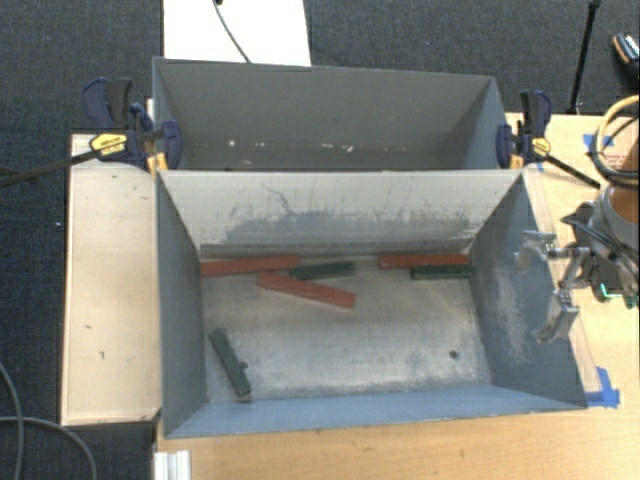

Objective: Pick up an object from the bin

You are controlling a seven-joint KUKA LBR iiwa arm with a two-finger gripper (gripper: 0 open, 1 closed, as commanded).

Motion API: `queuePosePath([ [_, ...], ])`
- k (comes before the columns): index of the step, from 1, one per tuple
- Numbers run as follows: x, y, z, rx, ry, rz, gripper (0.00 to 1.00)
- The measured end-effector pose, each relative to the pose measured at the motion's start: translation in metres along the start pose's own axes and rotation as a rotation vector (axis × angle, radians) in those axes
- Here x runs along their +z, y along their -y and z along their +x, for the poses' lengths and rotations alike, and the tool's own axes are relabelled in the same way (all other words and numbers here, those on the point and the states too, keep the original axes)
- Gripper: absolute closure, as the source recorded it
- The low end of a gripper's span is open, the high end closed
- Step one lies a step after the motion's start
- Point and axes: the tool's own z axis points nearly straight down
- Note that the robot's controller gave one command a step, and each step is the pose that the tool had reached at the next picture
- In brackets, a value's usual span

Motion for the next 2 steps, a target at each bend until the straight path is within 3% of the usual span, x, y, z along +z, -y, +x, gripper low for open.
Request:
queuePosePath([
  [1, 0.067, -0.055, -0.022, 0.176, 0.002, -0.002, 0.00],
  [2, 0.120, -0.103, -0.073, 0.179, 0.008, -0.003, 0.00],
])
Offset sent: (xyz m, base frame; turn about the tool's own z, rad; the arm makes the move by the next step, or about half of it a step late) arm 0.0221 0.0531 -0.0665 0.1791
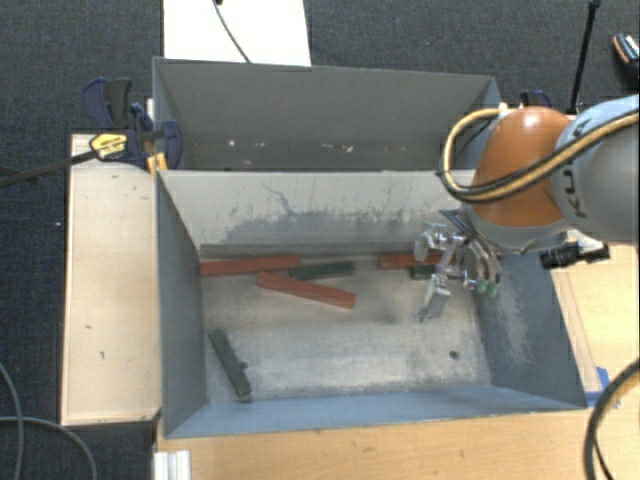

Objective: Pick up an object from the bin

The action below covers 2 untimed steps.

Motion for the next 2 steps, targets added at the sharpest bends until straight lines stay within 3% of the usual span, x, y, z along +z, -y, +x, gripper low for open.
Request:
queuePosePath([
  [1, 0.015, -0.083, 0.008, -0.166, -0.002, -0.001, 0.00],
  [2, 0.055, -0.121, 0.007, -0.426, -0.006, 0.001, 0.00],
])
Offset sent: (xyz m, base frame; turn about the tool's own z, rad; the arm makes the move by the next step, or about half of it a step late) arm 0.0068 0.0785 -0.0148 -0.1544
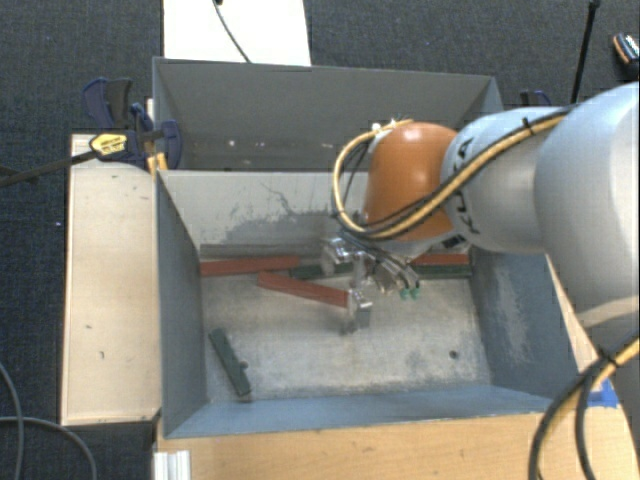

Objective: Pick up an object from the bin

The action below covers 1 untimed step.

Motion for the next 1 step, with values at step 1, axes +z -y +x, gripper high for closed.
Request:
queuePosePath([
  [1, -0.0040, 0.0008, -0.0025, -0.001, 0.009, 0.001, 1.00],
])
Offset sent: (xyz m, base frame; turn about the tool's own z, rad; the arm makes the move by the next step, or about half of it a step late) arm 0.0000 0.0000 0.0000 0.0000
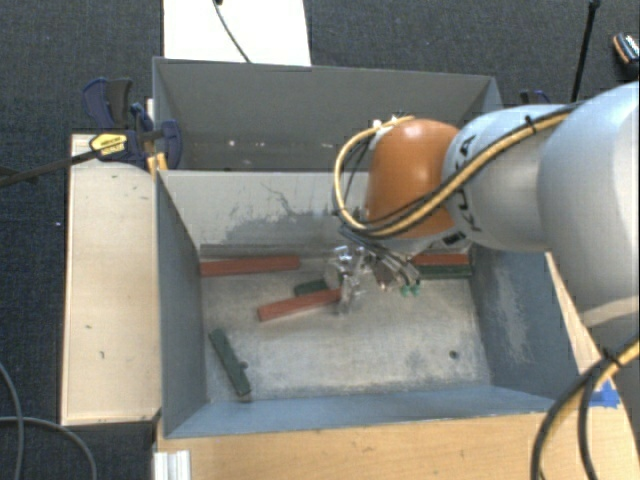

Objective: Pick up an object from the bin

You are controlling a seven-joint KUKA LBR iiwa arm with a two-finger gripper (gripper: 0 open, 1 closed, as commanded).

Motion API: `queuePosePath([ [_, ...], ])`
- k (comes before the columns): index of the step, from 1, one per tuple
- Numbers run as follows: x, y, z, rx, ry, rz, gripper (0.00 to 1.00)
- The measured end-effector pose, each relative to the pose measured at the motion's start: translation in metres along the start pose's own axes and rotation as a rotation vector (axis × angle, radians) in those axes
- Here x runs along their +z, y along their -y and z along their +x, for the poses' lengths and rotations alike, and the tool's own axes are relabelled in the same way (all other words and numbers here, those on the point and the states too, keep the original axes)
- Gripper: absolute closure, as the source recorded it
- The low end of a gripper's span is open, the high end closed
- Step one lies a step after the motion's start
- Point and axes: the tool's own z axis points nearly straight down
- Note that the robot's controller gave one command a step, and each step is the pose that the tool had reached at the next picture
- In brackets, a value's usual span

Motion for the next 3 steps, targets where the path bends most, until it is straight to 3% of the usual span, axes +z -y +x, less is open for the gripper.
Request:
queuePosePath([
  [1, 0.003, 0.000, 0.002, -0.002, -0.006, 0.000, 0.00],
  [2, 0.003, 0.000, 0.002, -0.004, -0.006, 0.001, 1.00],
  [3, -0.143, -0.015, 0.010, 0.006, 0.004, 0.002, 1.00],
])
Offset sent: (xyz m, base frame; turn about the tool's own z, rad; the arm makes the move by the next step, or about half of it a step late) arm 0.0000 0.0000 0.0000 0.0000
